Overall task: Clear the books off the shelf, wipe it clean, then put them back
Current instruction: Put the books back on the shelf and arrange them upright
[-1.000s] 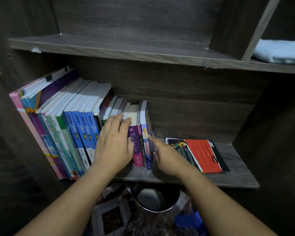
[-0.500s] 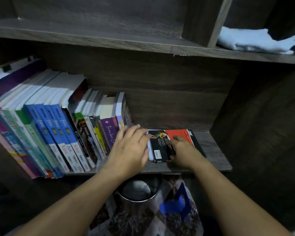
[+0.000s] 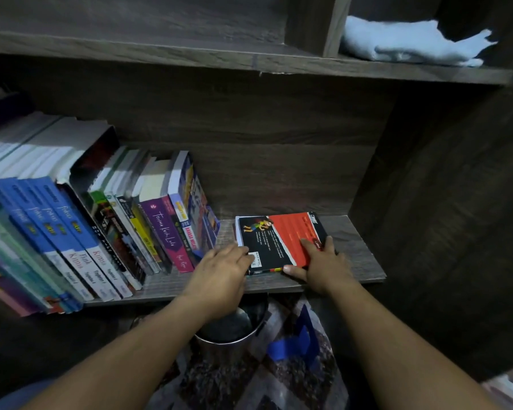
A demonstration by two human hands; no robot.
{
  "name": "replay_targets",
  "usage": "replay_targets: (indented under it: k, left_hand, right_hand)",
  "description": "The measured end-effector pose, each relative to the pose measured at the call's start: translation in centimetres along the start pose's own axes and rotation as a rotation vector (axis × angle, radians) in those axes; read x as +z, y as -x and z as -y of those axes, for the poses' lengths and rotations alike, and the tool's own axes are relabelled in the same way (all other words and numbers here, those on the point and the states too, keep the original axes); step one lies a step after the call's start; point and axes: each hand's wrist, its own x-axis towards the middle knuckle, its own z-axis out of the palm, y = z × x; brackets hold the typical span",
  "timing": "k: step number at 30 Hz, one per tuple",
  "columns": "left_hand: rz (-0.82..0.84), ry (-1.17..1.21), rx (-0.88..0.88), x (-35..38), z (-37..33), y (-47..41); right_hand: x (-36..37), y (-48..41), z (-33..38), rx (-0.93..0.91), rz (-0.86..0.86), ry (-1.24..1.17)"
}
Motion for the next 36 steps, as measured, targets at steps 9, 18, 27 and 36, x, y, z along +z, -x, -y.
replay_targets:
  k: [9, 18, 27, 36]
  left_hand:
    - [0.031, -0.020, 0.007, 0.4, -0.2, 0.2]
    - [-0.306, -0.005, -0.010, -4.5, 1.1, 0.4]
    - [-0.491, -0.053, -0.347, -9.7, 6.5, 2.7]
    - [-0.384, -0.073, -0.385, -9.2, 8.5, 4.5]
  right_hand:
    - [-0.8, -0.5, 0.2, 0.257, -0.116, -0.409]
    - [-4.8, 1.6, 3.5, 0.128, -0.613, -0.542]
    - [-4.3, 4.5, 9.5, -0.424, -0.887, -0.710]
    - [-3.6, 4.9, 15.5, -0.664, -1.026, -0.622]
